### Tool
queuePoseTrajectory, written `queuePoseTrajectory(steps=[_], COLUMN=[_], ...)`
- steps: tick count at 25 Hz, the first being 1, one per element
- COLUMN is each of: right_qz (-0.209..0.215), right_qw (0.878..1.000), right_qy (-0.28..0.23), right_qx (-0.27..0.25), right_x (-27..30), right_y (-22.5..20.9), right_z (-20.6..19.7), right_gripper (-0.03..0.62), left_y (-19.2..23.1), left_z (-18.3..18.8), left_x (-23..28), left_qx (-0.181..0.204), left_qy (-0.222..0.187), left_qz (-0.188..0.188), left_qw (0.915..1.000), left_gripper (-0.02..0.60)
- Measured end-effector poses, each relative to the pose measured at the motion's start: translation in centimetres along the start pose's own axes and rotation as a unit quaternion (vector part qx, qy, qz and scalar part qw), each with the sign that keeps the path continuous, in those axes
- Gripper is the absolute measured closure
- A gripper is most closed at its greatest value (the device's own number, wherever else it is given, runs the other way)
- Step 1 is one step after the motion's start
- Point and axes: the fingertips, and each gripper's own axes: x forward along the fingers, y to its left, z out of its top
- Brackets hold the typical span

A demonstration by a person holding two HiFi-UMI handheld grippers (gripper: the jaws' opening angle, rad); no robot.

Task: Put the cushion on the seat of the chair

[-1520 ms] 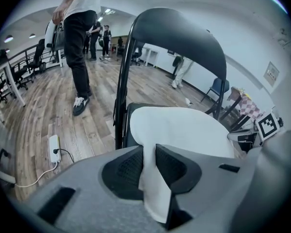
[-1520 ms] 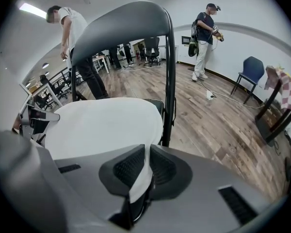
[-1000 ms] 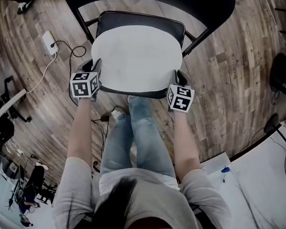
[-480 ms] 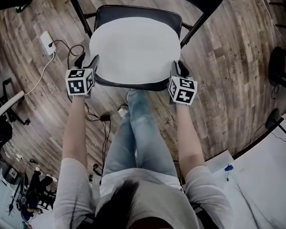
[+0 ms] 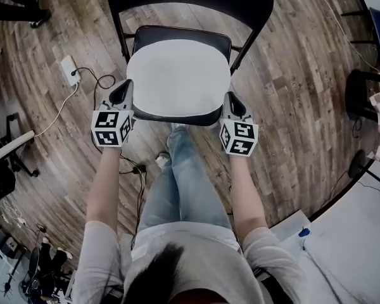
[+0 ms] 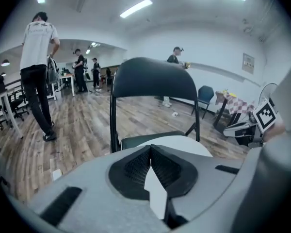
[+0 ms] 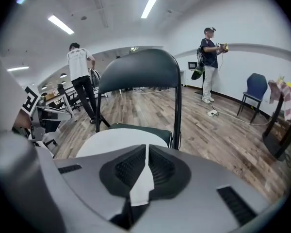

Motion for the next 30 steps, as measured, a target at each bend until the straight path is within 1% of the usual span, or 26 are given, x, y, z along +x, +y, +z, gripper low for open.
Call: queuePoseTrajectory(steps=[3, 7, 10, 12, 15, 20, 23, 26, 30], right_qz=[0.003, 0.0, 0.007, 0.01, 0.009, 0.011, 0.01, 0.005, 0.001], right_qw=[1.0, 0.999, 0.998, 0.997, 0.996, 0.992, 0.99, 0.987, 0.984], right_qy=[-0.024, -0.05, -0.063, -0.072, -0.087, -0.115, -0.134, -0.151, -0.172], right_qx=[-0.013, -0.012, -0.013, -0.019, -0.032, -0.044, -0.046, -0.047, -0.057], right_x=[-2.2, -5.4, -7.7, -9.0, -11.3, -15.0, -17.4, -19.7, -22.3], right_y=[1.0, 2.3, 3.5, 4.1, 5.3, 7.2, 7.9, 8.2, 9.0], right_z=[2.5, 5.3, 7.2, 8.5, 10.2, 13.3, 14.9, 16.3, 17.7], right_gripper=[0.569, 0.569, 0.569, 0.569, 0.569, 0.569, 0.569, 0.568, 0.569], left_y=[-0.6, -1.6, -2.2, -2.6, -3.1, -3.6, -4.3, -5.3, -6.0], left_z=[2.4, 4.2, 5.5, 6.6, 8.2, 11.2, 12.9, 14.4, 16.3], left_x=[-2.0, -5.0, -7.7, -9.4, -11.9, -15.9, -18.0, -20.0, -22.3], left_qx=[-0.003, 0.009, 0.005, 0.003, 0.01, 0.007, 0.013, 0.021, 0.019], left_qy=[-0.032, -0.049, -0.064, -0.076, -0.094, -0.125, -0.141, -0.159, -0.183], left_qz=[-0.006, -0.014, -0.016, -0.018, -0.02, -0.024, -0.025, -0.031, -0.042], left_qw=[0.9995, 0.9987, 0.9978, 0.9969, 0.9954, 0.9918, 0.9896, 0.9866, 0.9821], left_gripper=[0.569, 0.569, 0.569, 0.569, 0.569, 0.569, 0.569, 0.569, 0.569])
